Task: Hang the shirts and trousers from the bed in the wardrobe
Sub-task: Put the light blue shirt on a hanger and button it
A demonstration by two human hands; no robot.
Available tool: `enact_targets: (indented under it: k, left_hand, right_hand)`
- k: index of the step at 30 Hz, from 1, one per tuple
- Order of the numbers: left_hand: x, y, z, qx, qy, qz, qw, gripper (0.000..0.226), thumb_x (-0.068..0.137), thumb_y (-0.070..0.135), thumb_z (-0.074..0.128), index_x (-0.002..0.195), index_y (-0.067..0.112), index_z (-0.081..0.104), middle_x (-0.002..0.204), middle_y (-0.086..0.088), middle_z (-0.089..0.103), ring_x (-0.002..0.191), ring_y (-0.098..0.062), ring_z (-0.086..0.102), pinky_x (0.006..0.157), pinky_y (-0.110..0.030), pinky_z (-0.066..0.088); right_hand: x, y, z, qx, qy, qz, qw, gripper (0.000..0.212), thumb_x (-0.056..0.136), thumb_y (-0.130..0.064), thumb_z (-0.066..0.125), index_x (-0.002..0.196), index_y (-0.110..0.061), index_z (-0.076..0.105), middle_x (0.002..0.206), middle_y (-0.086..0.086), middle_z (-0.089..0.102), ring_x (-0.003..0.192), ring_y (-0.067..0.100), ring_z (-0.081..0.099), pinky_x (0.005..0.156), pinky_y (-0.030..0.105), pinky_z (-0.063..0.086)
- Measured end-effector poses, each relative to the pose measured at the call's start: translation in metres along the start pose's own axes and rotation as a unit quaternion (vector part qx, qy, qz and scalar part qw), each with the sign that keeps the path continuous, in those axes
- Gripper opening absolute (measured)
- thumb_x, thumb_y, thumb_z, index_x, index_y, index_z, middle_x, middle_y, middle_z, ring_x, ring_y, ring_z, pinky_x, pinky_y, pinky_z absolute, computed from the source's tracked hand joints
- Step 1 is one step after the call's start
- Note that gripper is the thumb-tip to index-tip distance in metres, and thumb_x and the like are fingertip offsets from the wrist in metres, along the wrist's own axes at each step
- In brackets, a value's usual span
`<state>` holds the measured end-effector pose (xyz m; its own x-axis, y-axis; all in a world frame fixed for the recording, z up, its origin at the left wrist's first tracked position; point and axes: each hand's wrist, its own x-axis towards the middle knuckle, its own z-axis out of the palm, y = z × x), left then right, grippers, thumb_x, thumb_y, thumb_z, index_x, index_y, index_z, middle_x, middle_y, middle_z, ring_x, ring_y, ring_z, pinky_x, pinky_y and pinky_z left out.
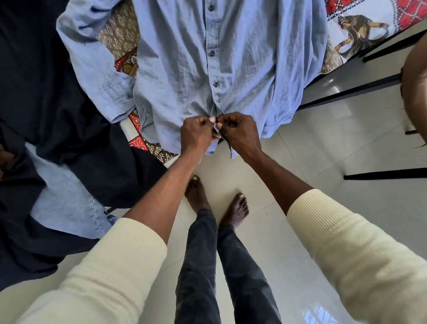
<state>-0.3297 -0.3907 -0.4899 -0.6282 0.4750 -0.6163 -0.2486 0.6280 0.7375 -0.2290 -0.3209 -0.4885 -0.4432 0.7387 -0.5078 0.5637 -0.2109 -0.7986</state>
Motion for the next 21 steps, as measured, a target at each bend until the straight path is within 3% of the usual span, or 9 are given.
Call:
enact_targets:
  k: [2,4,6,11,14,17,19,21]
  left_hand:
    - [0.001,0.000,0.001,0.027,0.011,0.021,0.999,0.030,0.096,0.023,0.060,0.076,0.003,0.068,0.070,-0.011,0.071,0.065,-0.029,0.071,0.066,-0.046,0.060]
    - [0.001,-0.002,0.002,0.045,0.016,0.030,0.998,0.028,0.097,0.023,0.057,0.080,0.002,0.067,0.075,-0.015,0.071,0.070,-0.033,0.069,0.067,-0.051,0.057]
    - [0.000,-0.002,0.002,0.063,0.017,0.045,0.997,0.026,0.098,0.020,0.054,0.082,0.002,0.065,0.079,-0.018,0.069,0.067,-0.028,0.063,0.068,-0.051,0.056]
    - [0.000,-0.004,-0.003,0.132,-0.032,0.095,0.986,0.022,0.099,0.017,0.049,0.086,0.002,0.059,0.076,-0.011,0.061,0.065,-0.014,0.048,0.058,-0.030,0.043]
    - [0.005,-0.005,-0.009,0.018,-0.078,0.015,0.997,0.020,0.099,0.010,0.051,0.081,0.004,0.058,0.066,-0.006,0.058,0.058,-0.014,0.049,0.060,-0.030,0.043]
    - [0.006,0.001,-0.010,-0.133,-0.099,-0.102,0.981,0.021,0.097,-0.002,0.052,0.077,0.005,0.058,0.054,-0.005,0.057,0.045,-0.015,0.050,0.052,-0.028,0.047]
    - [0.011,0.002,-0.006,-0.112,-0.086,-0.123,0.982,0.023,0.097,0.000,0.052,0.075,0.004,0.058,0.053,-0.007,0.057,0.041,-0.016,0.050,0.045,-0.028,0.047]
    - [0.016,0.003,-0.002,-0.036,-0.054,-0.100,0.993,0.026,0.096,0.008,0.056,0.071,0.004,0.059,0.056,-0.011,0.060,0.046,-0.023,0.055,0.050,-0.032,0.049]
  right_hand:
    - [0.000,0.000,0.000,0.069,-0.008,0.029,0.997,0.003,0.085,-0.009,0.071,0.087,-0.009,0.073,0.075,0.005,0.073,0.070,0.012,0.069,0.070,0.032,0.059]
    - [-0.002,-0.002,0.000,0.139,-0.016,0.060,0.988,0.007,0.087,-0.007,0.070,0.091,-0.002,0.073,0.076,0.006,0.072,0.069,0.010,0.068,0.069,0.023,0.055]
    - [-0.004,-0.005,0.000,0.162,-0.015,0.079,0.984,0.012,0.089,-0.011,0.070,0.089,0.000,0.074,0.072,0.007,0.069,0.067,0.013,0.065,0.068,0.022,0.053]
    - [0.001,-0.012,0.001,0.155,-0.007,0.097,0.983,0.011,0.092,-0.007,0.065,0.082,-0.004,0.070,0.069,0.007,0.067,0.060,0.007,0.063,0.059,0.020,0.053]
    - [0.004,-0.016,-0.003,0.191,-0.045,0.106,0.975,0.008,0.093,-0.001,0.062,0.090,0.004,0.068,0.072,0.009,0.068,0.063,0.006,0.067,0.061,0.019,0.054]
    - [0.013,-0.015,-0.012,0.154,-0.083,0.101,0.979,0.007,0.091,-0.002,0.066,0.092,0.003,0.070,0.076,0.009,0.068,0.065,0.006,0.067,0.065,0.019,0.054]
    - [0.021,-0.009,-0.015,0.074,-0.096,0.071,0.990,0.004,0.087,-0.008,0.071,0.087,-0.005,0.073,0.077,0.004,0.070,0.070,0.006,0.065,0.074,0.023,0.053]
    - [0.025,-0.004,-0.012,-0.009,-0.061,0.031,0.998,0.004,0.085,-0.010,0.072,0.082,-0.008,0.075,0.073,-0.002,0.070,0.068,0.003,0.063,0.071,0.021,0.049]
